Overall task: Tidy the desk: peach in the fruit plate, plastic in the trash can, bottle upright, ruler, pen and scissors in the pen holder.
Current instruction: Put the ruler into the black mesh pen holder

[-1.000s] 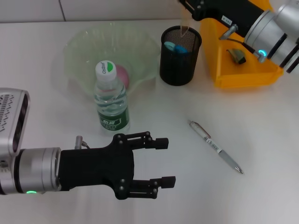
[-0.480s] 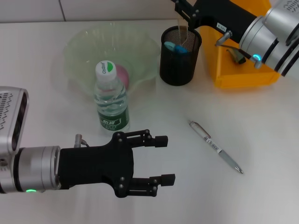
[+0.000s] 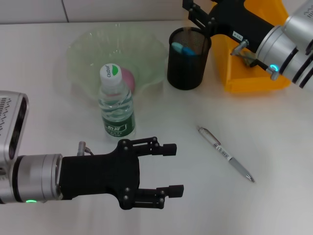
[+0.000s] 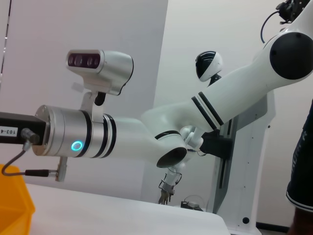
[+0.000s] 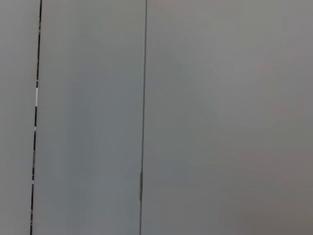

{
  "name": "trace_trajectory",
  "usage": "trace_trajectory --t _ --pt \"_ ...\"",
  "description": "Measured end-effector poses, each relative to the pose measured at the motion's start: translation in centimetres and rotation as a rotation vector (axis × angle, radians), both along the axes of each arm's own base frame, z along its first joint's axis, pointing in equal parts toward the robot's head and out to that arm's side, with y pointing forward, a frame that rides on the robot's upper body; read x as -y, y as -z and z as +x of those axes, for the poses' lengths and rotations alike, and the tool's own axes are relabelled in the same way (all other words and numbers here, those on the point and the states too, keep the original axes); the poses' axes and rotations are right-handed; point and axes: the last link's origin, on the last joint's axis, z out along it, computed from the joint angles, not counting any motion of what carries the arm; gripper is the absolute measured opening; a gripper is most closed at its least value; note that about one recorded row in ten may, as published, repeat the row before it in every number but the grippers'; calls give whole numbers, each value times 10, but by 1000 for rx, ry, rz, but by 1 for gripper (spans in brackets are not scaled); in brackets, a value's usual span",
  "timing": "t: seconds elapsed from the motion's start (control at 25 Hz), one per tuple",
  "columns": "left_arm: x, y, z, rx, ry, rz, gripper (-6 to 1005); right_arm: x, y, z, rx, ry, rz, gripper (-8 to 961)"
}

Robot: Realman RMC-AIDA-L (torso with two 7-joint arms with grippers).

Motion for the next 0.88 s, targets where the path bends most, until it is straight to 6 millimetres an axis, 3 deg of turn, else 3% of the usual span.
trace_trajectory --t 0.28,0.48,0.68,0.88 --pt "1 0 -1 -1 2 -3 769 6 -3 5 -31 3 -3 474" --pt "3 -1 -2 -1 0 -6 769 20 -29 2 -183 -54 -63 525" --pt "7 -3 -5 3 -3 -2 769 30 -64 -8 -221 14 -294 708" --pt "10 -4 -7 3 -7 4 768 47 -79 -24 -16 171 -538 742"
